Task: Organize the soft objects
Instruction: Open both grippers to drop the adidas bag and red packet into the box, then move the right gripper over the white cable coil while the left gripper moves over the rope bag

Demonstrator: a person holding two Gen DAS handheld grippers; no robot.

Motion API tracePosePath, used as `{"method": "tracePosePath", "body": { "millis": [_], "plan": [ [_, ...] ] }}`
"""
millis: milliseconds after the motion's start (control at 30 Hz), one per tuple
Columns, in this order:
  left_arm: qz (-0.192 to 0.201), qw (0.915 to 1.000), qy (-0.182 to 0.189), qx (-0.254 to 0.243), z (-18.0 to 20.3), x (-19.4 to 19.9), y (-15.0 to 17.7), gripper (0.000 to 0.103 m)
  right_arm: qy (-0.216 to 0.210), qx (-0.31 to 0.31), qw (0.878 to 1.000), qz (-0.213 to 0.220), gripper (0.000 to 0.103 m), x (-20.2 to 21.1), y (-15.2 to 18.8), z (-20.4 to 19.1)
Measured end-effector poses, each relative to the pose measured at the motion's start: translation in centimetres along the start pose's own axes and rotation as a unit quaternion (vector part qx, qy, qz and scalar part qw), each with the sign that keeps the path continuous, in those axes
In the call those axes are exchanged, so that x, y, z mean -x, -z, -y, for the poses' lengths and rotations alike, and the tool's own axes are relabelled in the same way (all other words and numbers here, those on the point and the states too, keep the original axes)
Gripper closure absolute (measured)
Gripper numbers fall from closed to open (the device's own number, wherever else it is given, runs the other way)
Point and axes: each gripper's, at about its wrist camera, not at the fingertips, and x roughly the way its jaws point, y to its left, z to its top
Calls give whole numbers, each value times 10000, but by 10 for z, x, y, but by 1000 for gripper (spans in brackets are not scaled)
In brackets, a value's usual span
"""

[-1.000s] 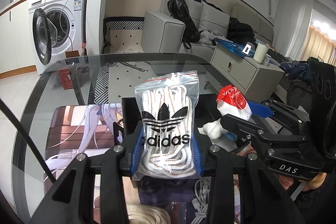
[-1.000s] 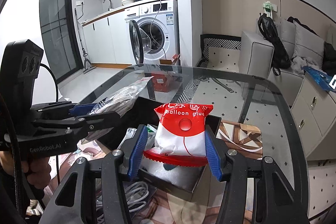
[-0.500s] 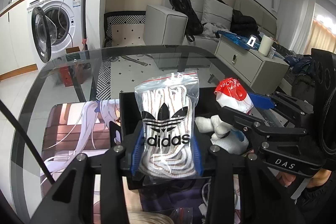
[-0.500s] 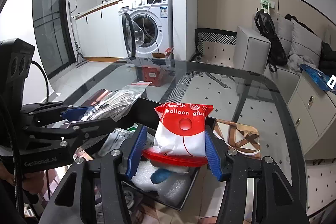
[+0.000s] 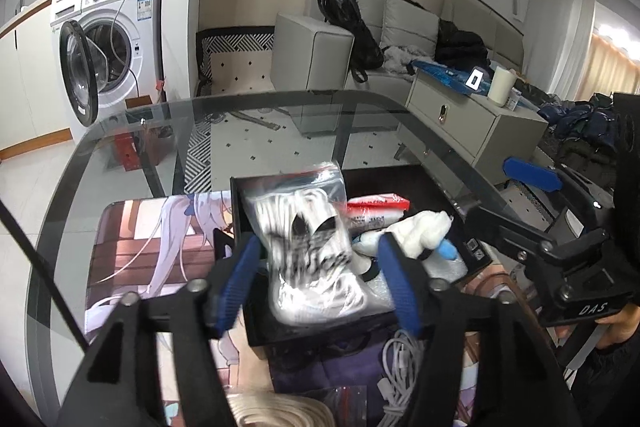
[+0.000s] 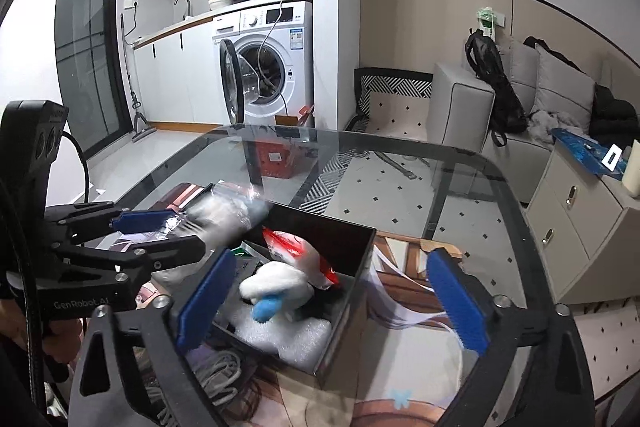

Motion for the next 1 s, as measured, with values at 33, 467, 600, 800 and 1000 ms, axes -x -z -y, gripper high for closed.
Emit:
{"method": "tracePosePath", "body": {
  "millis": [33,467,600,800,1000],
  "plan": [
    [22,10000,-21,-27,1,3,0,35,-3,-15,10000,7,0,3,1,1],
    [352,9993,-136,-37,-2,49,17,0,-103,-75,9999,88,0,52,29,-8],
    [299,9993,-228,35,-7,55,30,0,-161,-4,9999,31,0,60,41,-17],
    [261,9991,-343,42,-11,63,48,0,-230,78,9997,-82,0,62,53,-28],
    [142,9992,-377,25,-12,66,63,0,-226,29,9997,-119,0,65,57,-30]
  ]
}}
